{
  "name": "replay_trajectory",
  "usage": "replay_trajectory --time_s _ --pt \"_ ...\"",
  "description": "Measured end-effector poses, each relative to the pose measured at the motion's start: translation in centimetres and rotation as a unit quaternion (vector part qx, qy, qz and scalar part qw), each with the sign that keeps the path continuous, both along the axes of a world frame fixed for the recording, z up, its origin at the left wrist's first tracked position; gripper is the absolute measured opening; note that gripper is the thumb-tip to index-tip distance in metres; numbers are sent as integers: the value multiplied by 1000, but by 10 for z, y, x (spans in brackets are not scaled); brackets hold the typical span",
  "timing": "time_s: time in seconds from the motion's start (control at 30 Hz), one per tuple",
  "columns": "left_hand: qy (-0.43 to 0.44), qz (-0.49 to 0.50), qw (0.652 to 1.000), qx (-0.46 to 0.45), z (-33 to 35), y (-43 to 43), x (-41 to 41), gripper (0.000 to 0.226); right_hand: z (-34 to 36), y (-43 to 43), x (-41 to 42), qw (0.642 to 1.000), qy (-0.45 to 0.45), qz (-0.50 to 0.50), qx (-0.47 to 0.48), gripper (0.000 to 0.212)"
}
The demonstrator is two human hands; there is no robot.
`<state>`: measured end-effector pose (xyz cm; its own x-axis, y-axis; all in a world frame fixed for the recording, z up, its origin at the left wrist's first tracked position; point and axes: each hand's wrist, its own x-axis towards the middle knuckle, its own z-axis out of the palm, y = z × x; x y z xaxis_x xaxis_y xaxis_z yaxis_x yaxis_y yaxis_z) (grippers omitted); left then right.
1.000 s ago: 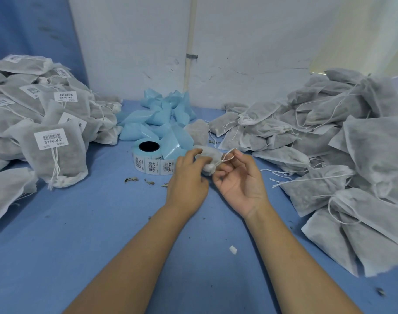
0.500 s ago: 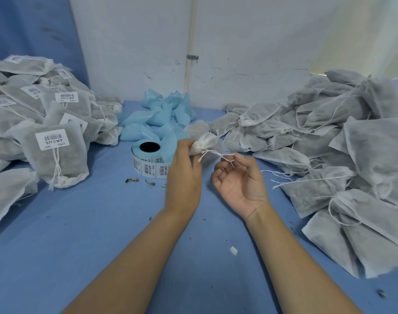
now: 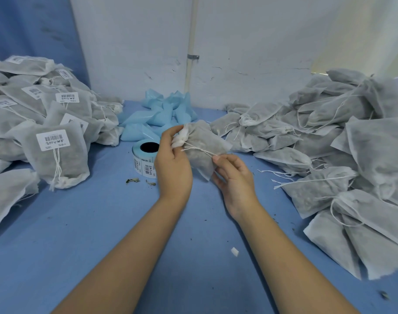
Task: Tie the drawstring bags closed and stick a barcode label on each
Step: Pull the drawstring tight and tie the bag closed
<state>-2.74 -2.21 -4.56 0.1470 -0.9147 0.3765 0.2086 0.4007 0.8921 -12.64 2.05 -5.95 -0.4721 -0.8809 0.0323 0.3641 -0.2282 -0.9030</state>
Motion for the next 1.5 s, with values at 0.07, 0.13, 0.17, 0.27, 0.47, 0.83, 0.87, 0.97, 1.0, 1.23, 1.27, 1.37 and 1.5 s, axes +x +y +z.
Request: replay_trajectory --time_s 0.07,0.13,0.17,0.27,0.47,0.83,0.87,0.97,1.0,1.23,1.27,1.37,1.5 --pt "33 -50 998 34 2 0 2 40 0 -1 0 1000 -17 -11 5 17" --pt "20 -94 995 33 2 4 4 49 1 -1 0 999 -36 -20 9 16" --pt "5 -116 993 22 1 5 4 56 2 -1 1 999 -46 -22 9 16" --pt "-50 -168 984 -19 -3 10 2 82 3 -2 6 997 -73 -19 2 16" --pt "-2 -118 993 -23 -6 7 -5 79 2 -4 16 995 -97 -2 0 14" --pt "100 -122 984 86 11 -11 11 17 -4 -7 13 991 115 -46 51 16" --pt "107 -134 981 91 13 -12 14 19 -7 -7 13 975 208 -46 62 21" --pt "74 -125 985 96 17 -18 21 28 -12 -7 19 914 404 10 43 40" --pt "49 -112 988 92 16 -20 23 31 -13 -8 21 890 453 33 44 37" --pt "-130 -81 987 37 -1 -13 35 49 -19 -12 23 836 547 22 47 7" --pt "-152 -83 985 13 -5 -13 37 53 -18 -12 23 843 536 9 44 8" --pt "-193 -61 979 -27 -15 -15 46 51 -18 -13 23 839 540 -29 56 9" --pt "-225 -34 974 -14 -22 -24 56 17 -17 -11 23 829 546 -105 63 9"
